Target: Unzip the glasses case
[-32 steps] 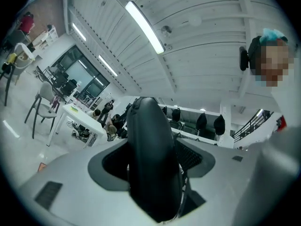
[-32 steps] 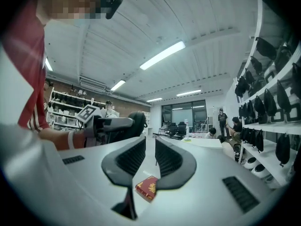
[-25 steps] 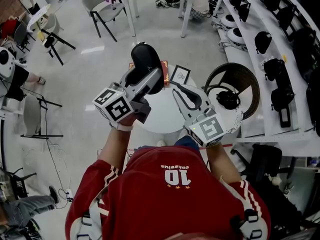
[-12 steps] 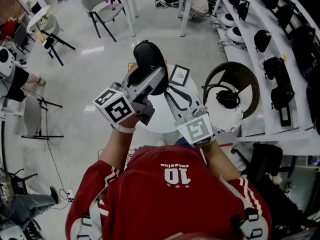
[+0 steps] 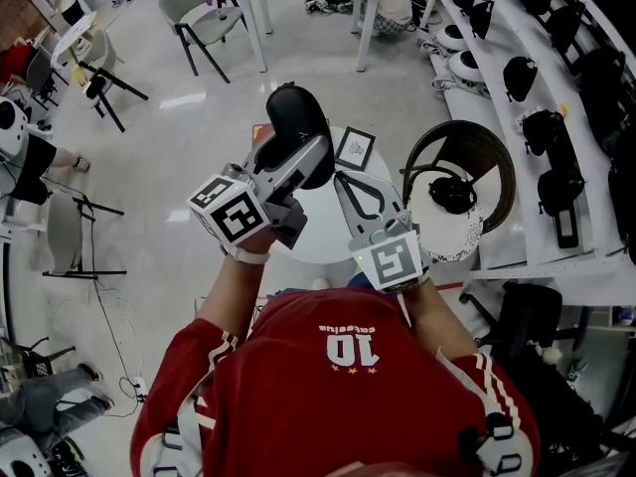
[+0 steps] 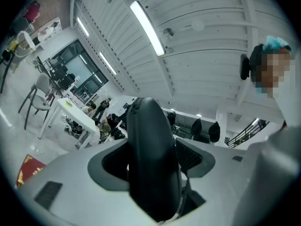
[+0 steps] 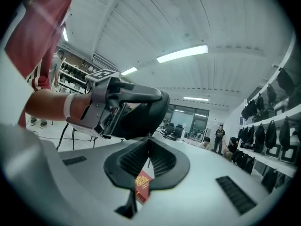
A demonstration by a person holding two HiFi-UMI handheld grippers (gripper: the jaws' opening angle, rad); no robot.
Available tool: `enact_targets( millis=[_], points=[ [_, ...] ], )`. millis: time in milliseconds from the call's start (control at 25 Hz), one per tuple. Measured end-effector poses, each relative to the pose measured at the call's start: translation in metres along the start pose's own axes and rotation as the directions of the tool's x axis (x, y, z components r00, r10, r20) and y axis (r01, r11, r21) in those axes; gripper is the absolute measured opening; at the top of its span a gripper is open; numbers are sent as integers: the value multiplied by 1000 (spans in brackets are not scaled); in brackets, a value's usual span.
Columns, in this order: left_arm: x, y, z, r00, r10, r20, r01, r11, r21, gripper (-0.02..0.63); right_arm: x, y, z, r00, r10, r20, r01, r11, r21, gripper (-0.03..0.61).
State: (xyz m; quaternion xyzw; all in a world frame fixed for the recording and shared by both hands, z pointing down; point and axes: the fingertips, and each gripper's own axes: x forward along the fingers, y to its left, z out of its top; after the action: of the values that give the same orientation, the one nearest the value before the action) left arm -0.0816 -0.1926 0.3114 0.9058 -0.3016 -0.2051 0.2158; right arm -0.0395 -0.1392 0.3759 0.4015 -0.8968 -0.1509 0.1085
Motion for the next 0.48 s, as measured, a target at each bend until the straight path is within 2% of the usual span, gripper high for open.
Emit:
enact_targets(
  millis=[280, 480],
  points=[
    [1, 1, -1, 1000, -27, 0, 27, 997, -67, 304, -2, 3, -1, 999, 34, -6, -34, 999, 5, 15],
    [1, 7, -7, 999, -17, -38, 15, 999, -49, 302, 0, 9, -4, 998, 47, -34, -47, 999, -19, 15]
  ],
)
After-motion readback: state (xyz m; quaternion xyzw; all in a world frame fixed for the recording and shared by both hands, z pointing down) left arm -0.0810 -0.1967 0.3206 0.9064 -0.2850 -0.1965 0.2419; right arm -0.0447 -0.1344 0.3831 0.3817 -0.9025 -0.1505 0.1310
